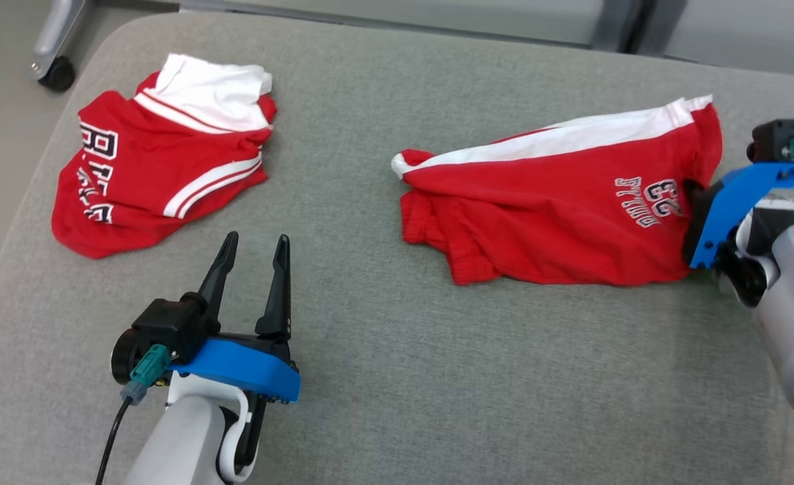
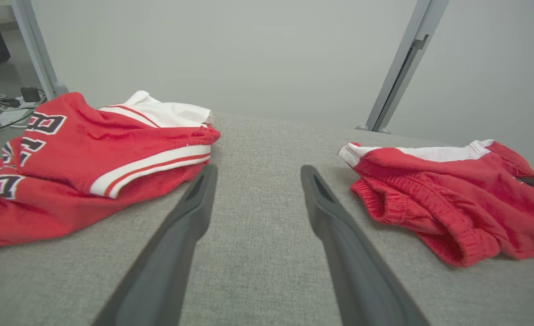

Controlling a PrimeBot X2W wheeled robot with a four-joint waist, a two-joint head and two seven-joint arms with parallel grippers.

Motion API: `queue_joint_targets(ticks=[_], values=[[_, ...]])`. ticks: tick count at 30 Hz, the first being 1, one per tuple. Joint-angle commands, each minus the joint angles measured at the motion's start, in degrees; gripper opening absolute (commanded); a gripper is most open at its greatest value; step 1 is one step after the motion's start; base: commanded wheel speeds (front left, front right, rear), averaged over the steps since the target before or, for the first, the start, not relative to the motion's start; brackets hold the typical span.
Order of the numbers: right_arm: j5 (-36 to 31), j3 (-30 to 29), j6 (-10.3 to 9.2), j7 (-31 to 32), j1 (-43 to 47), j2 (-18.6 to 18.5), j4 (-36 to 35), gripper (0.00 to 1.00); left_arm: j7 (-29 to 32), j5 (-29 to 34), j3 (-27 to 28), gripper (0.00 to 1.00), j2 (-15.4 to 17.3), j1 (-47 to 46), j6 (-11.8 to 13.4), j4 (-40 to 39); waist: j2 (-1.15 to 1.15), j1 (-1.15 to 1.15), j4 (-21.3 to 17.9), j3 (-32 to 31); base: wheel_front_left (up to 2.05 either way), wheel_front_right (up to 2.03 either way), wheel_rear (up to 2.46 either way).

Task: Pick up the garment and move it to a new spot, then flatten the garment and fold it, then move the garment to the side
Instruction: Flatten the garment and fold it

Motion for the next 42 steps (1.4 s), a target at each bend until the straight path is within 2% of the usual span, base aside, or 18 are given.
queue_joint_targets(ticks=[1,8,10,14,18,21,27,32,35,36,37,42], values=[[-0.7,-0.2,-0.01,-2.2,2.2,-0.9,0.6,0.0,-0.3,0.7,0.2,1.0,0.6,1.0,-0.4,0.5,0.0,0.0,-2.4,-2.4,0.0,0.0,0.0],[-3.3,-2.1,-0.01,-7.4,6.0,-4.5,0.8,0.0,-0.1,0.4,0.2,1.0,1.5,2.8,-0.7,1.4,0.0,0.0,-6.8,-7.0,0.0,0.0,0.0],[-4.0,-2.4,-0.01,-7.8,6.7,-5.3,0.8,0.0,0.0,0.3,0.1,1.0,1.7,3.0,-0.6,1.4,0.0,0.0,-7.3,-7.6,0.0,0.0,0.0],[-7.8,-4.0,0.0,-9.0,8.2,-9.6,0.7,0.0,0.7,0.3,-0.6,1.0,1.7,3.8,-0.5,0.9,0.0,0.0,-7.8,-8.9,0.0,0.0,0.0],[-12.0,-4.8,0.0,-9.2,6.6,-9.9,0.7,0.0,1.2,0.2,-1.1,1.0,1.8,4.5,-0.3,0.4,0.0,0.0,-7.7,-9.6,0.0,0.0,0.0],[-15.5,-3.7,0.0,-8.6,4.0,-7.2,0.7,0.0,1.7,0.1,-1.5,1.0,1.7,4.8,-0.4,0.1,0.0,0.0,-7.4,-9.8,0.0,0.0,0.0],[-22.1,2.0,0.0,-5.2,0.6,2.5,-1.4,0.0,1.9,-0.3,-2.6,1.0,0.9,4.5,-0.5,-0.1,0.0,0.0,-5.6,-9.8,0.0,0.0,0.0],[-23.3,7.4,0.0,-0.1,2.0,9.2,-2.6,0.0,1.9,-0.6,-3.1,1.0,0.2,3.3,-0.9,0.2,0.0,0.0,-3.2,-8.9,0.0,0.0,0.0],[-21.7,9.0,0.0,2.4,3.0,10.9,-2.8,0.0,1.6,-0.8,-3.6,1.0,-0.2,2.8,-1.1,0.4,0.0,0.0,-1.8,-8.1,0.0,0.0,0.0],[-21.1,9.4,0.0,2.9,3.2,11.2,-3.0,0.05,1.5,-0.8,-3.7,1.0,-0.2,2.7,-1.1,0.5,0.0,0.0,-1.6,-7.9,0.0,0.0,0.0],[-20.6,9.5,0.0,3.1,3.4,11.3,-3.3,1.0,1.4,-0.8,-3.7,1.0,-0.3,2.5,-1.0,0.6,0.0,0.0,-1.4,-7.8,0.0,0.0,0.0],[-18.8,9.2,0.0,0.8,3.6,9.5,-5.1,1.0,1.0,-0.9,-3.4,1.0,0.0,2.6,-0.7,0.7,0.0,0.0,-2.1,-7.9,0.0,0.0,0.0]])
